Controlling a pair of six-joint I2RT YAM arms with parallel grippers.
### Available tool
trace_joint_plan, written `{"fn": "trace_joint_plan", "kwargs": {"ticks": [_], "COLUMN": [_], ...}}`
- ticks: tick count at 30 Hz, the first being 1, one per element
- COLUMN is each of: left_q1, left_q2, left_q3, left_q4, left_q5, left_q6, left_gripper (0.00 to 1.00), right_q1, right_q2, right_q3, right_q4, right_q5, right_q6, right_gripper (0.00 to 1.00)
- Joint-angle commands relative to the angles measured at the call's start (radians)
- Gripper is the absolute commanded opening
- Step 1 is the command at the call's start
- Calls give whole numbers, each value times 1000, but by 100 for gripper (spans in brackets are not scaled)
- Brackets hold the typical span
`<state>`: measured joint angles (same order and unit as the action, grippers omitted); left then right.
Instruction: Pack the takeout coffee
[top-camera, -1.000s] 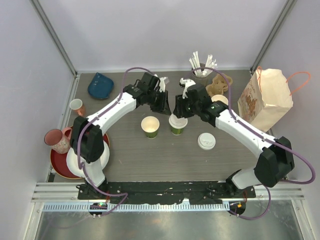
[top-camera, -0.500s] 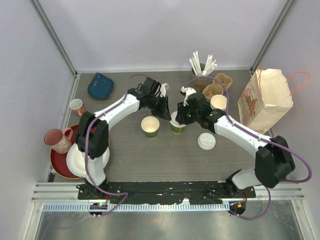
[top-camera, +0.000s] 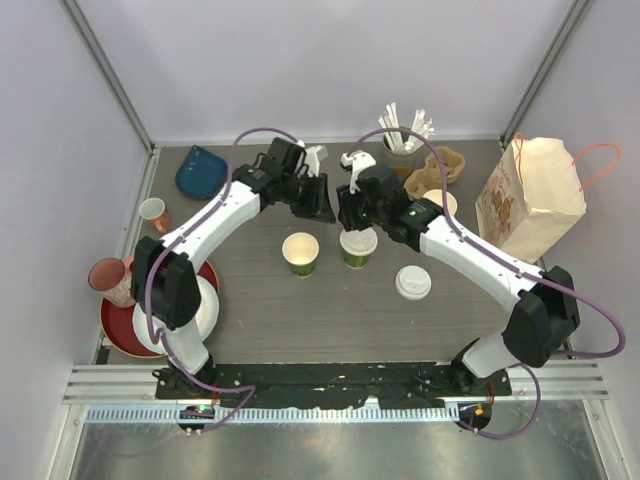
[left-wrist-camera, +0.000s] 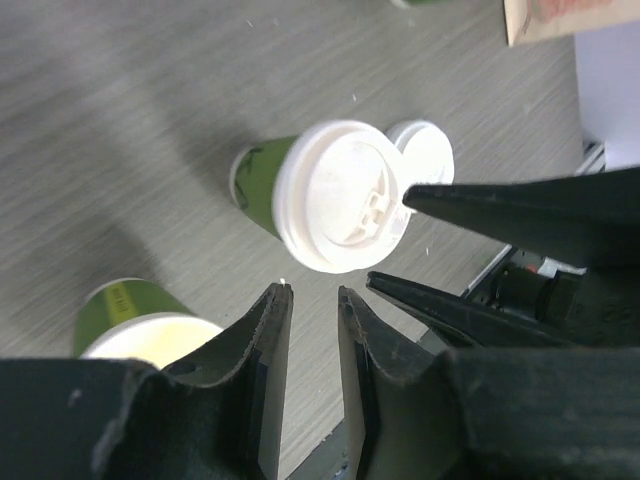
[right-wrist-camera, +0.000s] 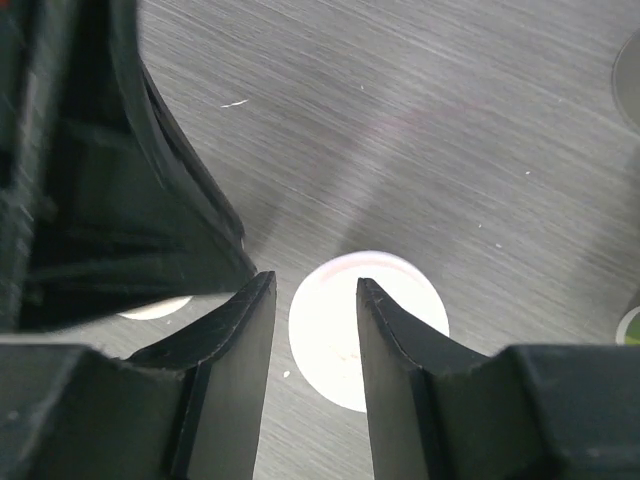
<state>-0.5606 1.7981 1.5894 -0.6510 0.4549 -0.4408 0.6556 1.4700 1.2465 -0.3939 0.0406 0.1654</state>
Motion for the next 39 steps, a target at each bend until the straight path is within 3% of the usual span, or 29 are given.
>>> {"fn": "trace_joint_plan", "kwargs": {"ticks": [1,6,10,14,20,27,31,34,39], "left_q1": [79,108,110,113,113,111,119,133,139], "left_q2": [-75,-75,-72,-68,-60,-55,-62,-65,-60], "left_q3": [15,-5,-16,-6,7,23,24,23,20], "left_q4": [7,14,19,19,17,10,7,5,10], "left_q5": [-13,7,31,37,48,60,64,67,83], "left_q6": [1,-9,-16,-16,-21,-16,-9,-6,-9], "left_gripper": [30,30,30,30,30,30,30,31,30], "right_q1": [82,102,104,125,156,211,211,220,225], "right_q2": [30,64,93,93,47,64,82,78,125], "right_q3": [54,-57,-183,-242,-178,20,68,61,-109], "right_q4": [-16,33,62,76,32,-22,-33,-16,70], "right_q5": [178,235,268,300,352,435,459,473,392], "right_q6": [-78,-76,-47,-29,-55,-142,-161,-161,-126], "right_gripper": [44,40,28,26,27,41,44,44,42]}}
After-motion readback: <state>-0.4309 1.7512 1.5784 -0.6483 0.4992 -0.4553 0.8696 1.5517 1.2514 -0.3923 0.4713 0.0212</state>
